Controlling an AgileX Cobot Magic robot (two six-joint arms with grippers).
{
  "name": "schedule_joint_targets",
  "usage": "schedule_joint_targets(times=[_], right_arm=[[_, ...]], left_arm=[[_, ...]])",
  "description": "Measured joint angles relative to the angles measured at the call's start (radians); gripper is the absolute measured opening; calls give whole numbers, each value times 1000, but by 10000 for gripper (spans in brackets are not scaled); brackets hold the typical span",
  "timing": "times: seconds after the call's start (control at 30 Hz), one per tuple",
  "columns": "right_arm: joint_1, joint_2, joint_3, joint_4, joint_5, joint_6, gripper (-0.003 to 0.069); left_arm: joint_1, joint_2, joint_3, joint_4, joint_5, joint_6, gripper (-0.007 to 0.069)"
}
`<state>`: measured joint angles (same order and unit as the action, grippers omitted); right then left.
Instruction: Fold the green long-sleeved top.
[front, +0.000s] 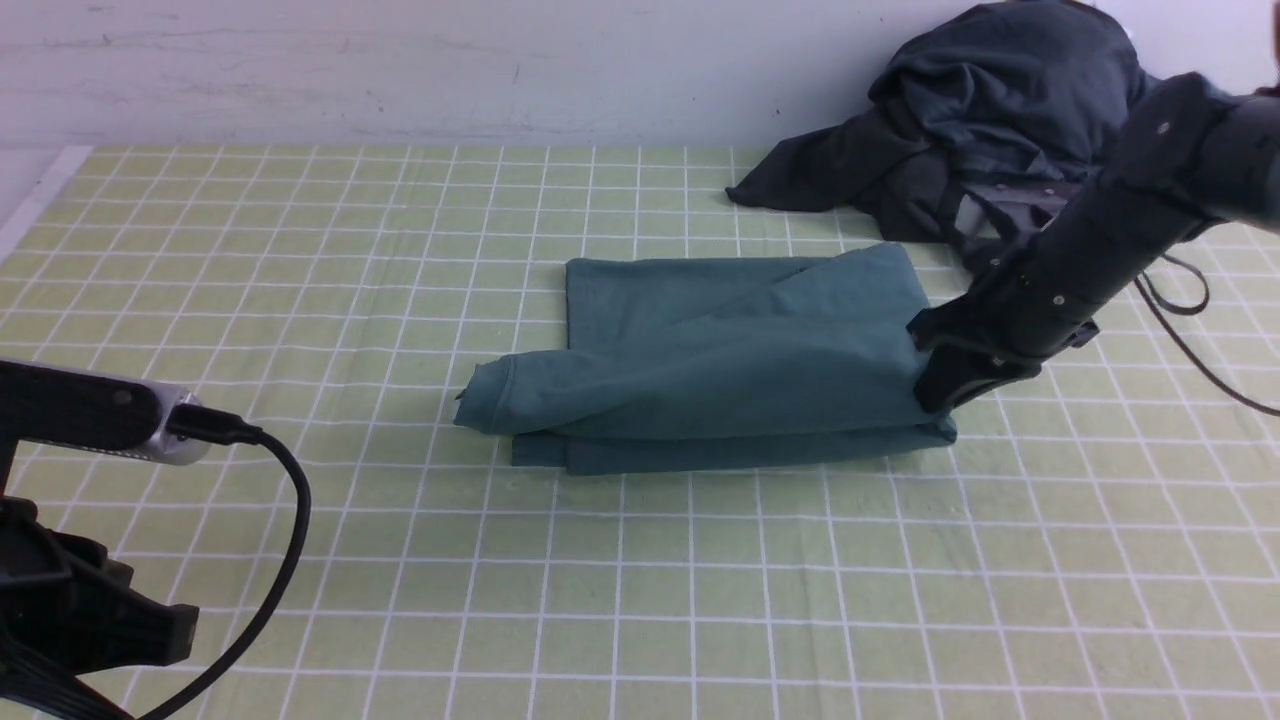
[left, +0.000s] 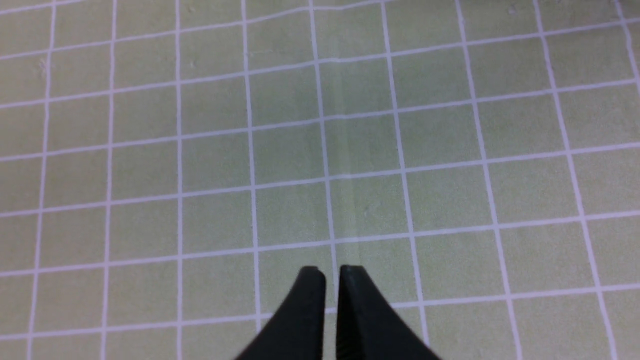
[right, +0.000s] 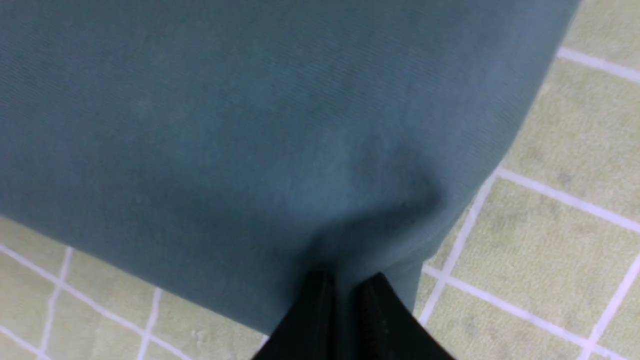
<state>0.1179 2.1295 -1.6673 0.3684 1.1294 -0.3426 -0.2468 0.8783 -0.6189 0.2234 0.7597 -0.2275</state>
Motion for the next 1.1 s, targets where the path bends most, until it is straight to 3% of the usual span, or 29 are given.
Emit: schedule_joint_targets(times=[0.23, 0.33, 0.5, 0.63, 0.73, 0.97, 1.1], right_arm=[[60, 0, 0, -235, -41, 141, 42], [59, -2, 0, -270, -40, 156, 76], [59, -43, 0, -303, -11, 201, 193], [58, -121, 3, -315, 19, 210, 227], [59, -214, 5, -330, 26, 231, 208], [96, -589, 26, -426, 19, 281, 11], [138, -803, 164, -430, -83, 282, -10]], left_arm=[[0, 0, 0, -3, 1, 0, 27], [0, 0, 0, -9, 1, 0, 27], [0, -61, 1, -43, -8, 1, 27], [0, -199, 26, -47, -80, 24, 27], [0, -321, 79, -47, -138, 44, 27], [0, -615, 288, -44, -287, 50, 27], [0, -696, 362, -43, -294, 50, 27]])
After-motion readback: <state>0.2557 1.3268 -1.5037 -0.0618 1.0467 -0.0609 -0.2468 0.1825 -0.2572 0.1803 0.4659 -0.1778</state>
